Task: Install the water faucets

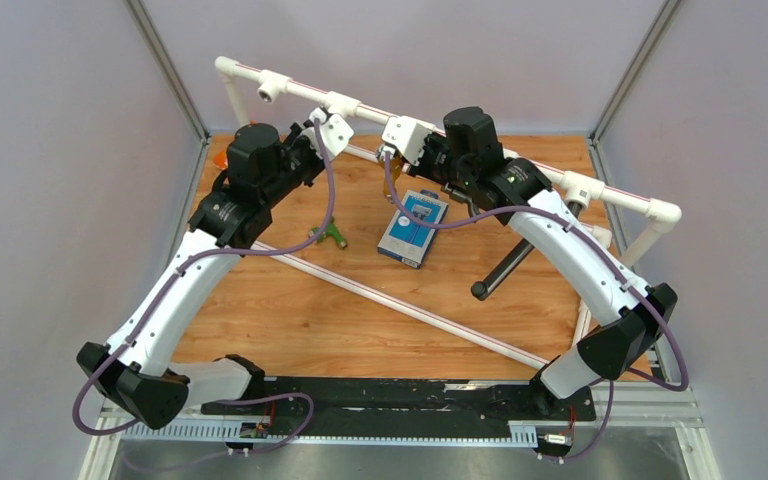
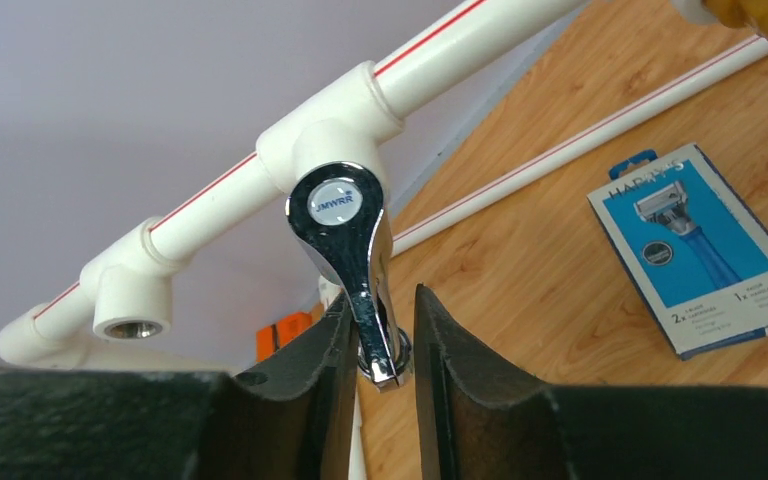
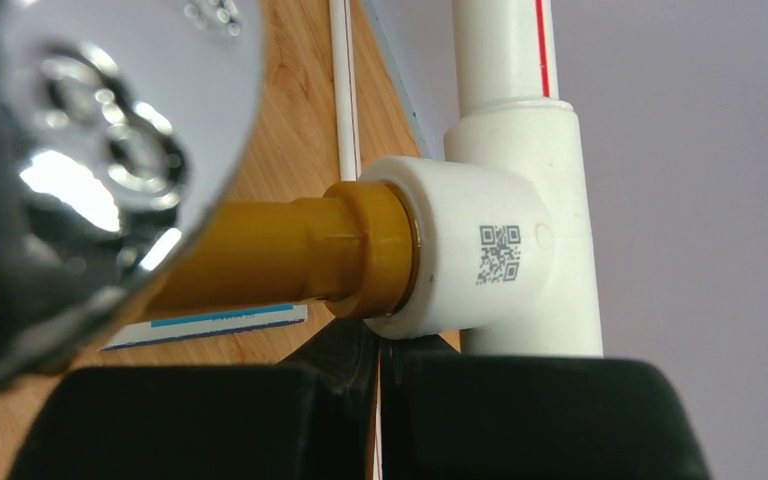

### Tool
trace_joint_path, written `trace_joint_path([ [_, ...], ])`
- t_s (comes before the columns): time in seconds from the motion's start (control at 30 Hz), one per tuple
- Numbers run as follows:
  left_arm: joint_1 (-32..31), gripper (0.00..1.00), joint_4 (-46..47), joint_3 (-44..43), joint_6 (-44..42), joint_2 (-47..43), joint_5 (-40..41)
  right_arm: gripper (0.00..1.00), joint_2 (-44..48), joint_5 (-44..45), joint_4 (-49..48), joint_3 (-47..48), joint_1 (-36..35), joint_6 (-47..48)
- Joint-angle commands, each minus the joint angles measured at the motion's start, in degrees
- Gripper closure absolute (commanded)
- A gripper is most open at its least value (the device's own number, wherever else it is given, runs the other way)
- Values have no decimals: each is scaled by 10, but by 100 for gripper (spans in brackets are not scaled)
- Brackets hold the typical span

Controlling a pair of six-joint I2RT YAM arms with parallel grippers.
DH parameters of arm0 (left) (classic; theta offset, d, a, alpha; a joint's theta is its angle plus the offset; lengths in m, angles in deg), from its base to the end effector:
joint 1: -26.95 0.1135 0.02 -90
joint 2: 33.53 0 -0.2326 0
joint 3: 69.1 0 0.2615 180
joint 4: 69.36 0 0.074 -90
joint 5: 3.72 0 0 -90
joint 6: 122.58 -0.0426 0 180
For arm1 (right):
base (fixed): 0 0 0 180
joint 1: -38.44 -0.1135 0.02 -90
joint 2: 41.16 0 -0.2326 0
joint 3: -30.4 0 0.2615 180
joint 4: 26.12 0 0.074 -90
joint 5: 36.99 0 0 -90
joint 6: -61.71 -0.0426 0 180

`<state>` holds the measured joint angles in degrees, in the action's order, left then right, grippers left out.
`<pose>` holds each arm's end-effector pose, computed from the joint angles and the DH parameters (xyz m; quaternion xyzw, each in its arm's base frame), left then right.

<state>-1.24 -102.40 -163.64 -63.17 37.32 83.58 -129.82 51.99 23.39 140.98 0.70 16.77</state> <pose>0.2619 -0.1426 0.4194 0.3873 0.6566 -0.0044 0.6472 0.2846 0.2212 0.3897 -0.5691 0.6385 -0.0255 0.5175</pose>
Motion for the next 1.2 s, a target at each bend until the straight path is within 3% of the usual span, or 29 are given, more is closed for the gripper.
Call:
trace_joint_path([
  [0.0, -23, 62, 41, 17, 1, -33, -32, 99, -32, -25, 77, -27, -16, -16],
  [0.03, -22, 55, 53, 22, 14, -36, -28, 98, -34, -24, 78, -27, -16, -16],
  [0.17, -15, 45, 89, 33, 92, -61, -4, 97, -32, -21, 78, -23, -16, -17],
  [0.3, -13, 40, 102, 41, 161, -79, 23, 93, -31, -15, 78, -14, -16, -20],
  [0.37, -14, 39, 104, 48, 183, -88, 25, 85, -30, -14, 77, -7, -16, -21],
  [0.5, -14, 37, 113, 71, 235, -120, 60, 80, -28, -14, 78, 3, -16, -22],
  [0.63, -13, 33, 131, 77, 428, -151, 134, 78, -28, -7, 78, 4, -16, -23],
  [0.7, -10, 32, 103, 74, 610, -163, 191, 78, -31, -3, 77, 3, -16, -23],
  [0.8, 9, 32, 72, 96, 773, -178, 235, 79, -31, -5, 77, 2, -15, -23],
  [0.97, 38, 32, 82, 175, 971, -204, 255, 88, -29, -13, 78, 0, -16, -22],
  [1.17, 63, 32, 142, 231, 1189, -179, 162, 89, -30, -21, 77, -5, -16, -21],
])
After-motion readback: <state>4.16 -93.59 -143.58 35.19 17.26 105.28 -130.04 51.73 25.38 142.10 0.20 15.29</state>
